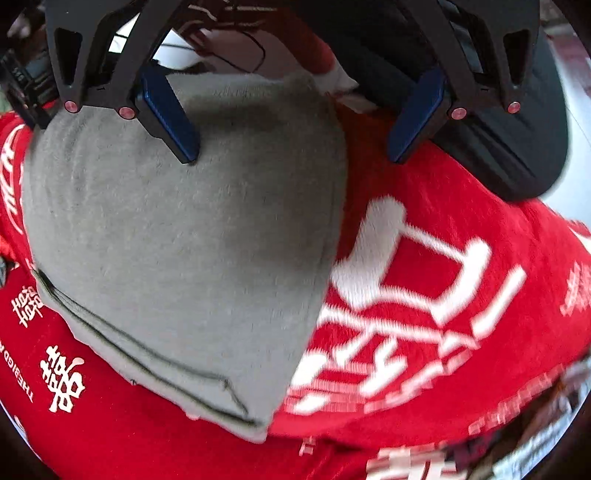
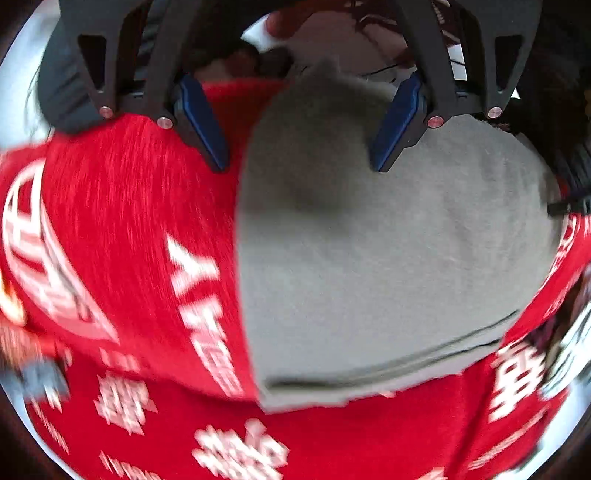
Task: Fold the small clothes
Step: 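Grasp the sweater hem with the left gripper while the right gripper grasps it too, then lift the hem with both grippers and fold it toward the collar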
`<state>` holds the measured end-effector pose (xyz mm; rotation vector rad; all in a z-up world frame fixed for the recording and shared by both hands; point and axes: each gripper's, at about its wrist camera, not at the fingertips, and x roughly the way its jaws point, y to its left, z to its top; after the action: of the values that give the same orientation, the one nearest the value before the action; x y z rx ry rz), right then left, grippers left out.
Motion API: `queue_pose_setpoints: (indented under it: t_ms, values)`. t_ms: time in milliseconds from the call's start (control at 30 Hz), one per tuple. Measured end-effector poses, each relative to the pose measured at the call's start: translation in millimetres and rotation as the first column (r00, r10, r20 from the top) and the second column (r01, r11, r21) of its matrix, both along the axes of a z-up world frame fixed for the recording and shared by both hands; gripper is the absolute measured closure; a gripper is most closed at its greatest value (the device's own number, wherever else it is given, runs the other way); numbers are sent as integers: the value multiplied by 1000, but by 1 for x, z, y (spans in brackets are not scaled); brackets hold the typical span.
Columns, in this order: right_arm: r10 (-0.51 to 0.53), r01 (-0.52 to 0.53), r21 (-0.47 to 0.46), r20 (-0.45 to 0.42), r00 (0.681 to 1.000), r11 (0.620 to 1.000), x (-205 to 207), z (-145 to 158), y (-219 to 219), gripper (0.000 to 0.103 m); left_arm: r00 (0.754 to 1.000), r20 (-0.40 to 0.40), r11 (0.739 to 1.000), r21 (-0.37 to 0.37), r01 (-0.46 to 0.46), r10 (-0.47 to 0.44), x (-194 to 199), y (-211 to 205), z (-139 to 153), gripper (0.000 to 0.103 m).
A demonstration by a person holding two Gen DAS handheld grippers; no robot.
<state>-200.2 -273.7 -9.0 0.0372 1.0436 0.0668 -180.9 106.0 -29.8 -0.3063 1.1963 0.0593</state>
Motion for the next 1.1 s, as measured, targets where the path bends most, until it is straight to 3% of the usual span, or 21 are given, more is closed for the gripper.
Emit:
queue_pose_setpoints:
  t_ms: [133,267,300,333,367,400,433,533,667,767,967,1100]
  values:
    - [31,-31,-36,-20,999,999,0,-2,11,19,998,-13,997,-52,55,-56,0,-11,-6,3]
    - [90,-93,-71,-43,995,993,-3,-8,29,19,996,16,995,-52,84,-84,-5,-15,2,24]
    - [101,-104,-85,-44,994,991,-4,-8,32,25,996,25,995,-49,91,-90,-7,-16,4,36]
    - [105,-108,-101,-36,994,989,-5,-7,35,39,995,35,994,-42,100,-99,-10,-18,7,43]
    - [107,-110,-102,-27,994,989,-8,-5,35,50,993,43,993,-36,108,-107,-11,-15,12,58]
    - [118,-119,-90,-14,993,989,-10,-1,34,75,991,54,992,-41,123,-121,-14,-15,14,80]
    - [141,-141,-63,-5,990,988,-12,2,34,87,988,65,988,-60,145,-142,-16,-16,17,83]
    - [162,-162,-20,-8,987,987,-11,5,31,89,986,67,988,-34,152,-150,-18,-21,22,85]
    - [156,-160,175,33,987,972,-6,22,9,90,982,112,987,-49,156,-149,-13,-16,40,90]
    - [144,-168,266,110,984,949,-2,46,1,90,973,171,984,-69,166,-153,-4,-14,58,90]
    - [93,-165,308,236,967,937,45,84,-3,90,954,250,984,-24,175,-164,63,-24,89,90]
    - [55,-122,296,226,973,947,92,82,7,90,966,218,986,-50,157,-143,107,-14,80,90]
